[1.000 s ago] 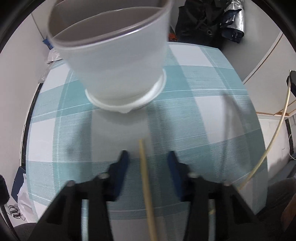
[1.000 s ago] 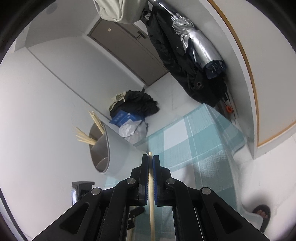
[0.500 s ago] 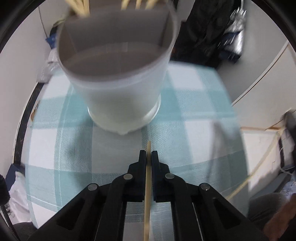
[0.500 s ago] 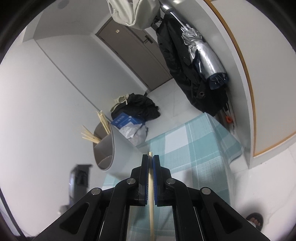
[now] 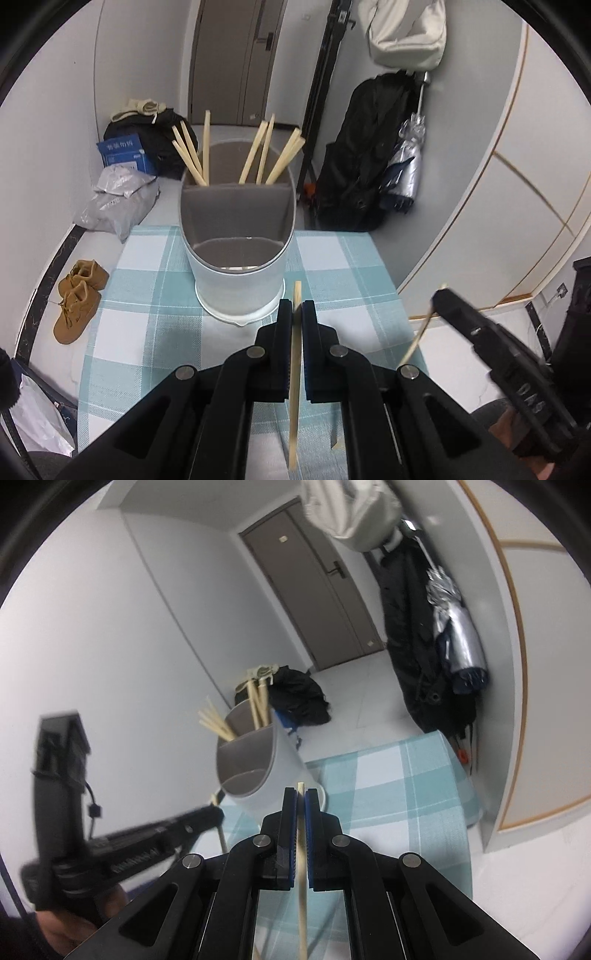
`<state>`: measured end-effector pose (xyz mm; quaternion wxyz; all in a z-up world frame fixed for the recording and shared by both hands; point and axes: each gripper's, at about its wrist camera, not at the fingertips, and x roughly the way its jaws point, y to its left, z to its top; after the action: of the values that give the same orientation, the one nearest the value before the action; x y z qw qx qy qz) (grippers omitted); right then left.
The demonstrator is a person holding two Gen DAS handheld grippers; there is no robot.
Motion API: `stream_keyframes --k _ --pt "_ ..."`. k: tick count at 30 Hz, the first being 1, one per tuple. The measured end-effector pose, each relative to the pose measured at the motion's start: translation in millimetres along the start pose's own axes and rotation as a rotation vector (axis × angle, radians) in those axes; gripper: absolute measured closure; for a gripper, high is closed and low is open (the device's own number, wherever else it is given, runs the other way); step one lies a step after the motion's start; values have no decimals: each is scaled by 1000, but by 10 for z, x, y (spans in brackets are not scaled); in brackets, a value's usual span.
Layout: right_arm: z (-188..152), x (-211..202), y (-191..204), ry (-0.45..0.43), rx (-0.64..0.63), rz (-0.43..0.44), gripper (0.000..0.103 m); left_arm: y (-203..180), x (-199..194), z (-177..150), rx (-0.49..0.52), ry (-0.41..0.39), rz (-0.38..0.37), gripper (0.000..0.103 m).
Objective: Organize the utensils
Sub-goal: 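Lift both held chopsticks and carry them above the utensil holder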
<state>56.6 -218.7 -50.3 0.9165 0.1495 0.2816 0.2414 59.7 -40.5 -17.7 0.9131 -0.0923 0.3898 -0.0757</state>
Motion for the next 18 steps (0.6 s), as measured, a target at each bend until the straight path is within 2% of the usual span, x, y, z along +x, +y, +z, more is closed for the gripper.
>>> stream_keyframes --k 5,13,18 --pt "-46 -52 157 4 -39 -20 100 -13 -53 22 -5 -12 -35 102" --pt "-44 -89 380 -5 -86 -38 100 14 -223 -6 6 -26 -42 102" --pt "-9 -82 486 -1 -109 -37 100 -23 -267 -21 49 -16 -61 102"
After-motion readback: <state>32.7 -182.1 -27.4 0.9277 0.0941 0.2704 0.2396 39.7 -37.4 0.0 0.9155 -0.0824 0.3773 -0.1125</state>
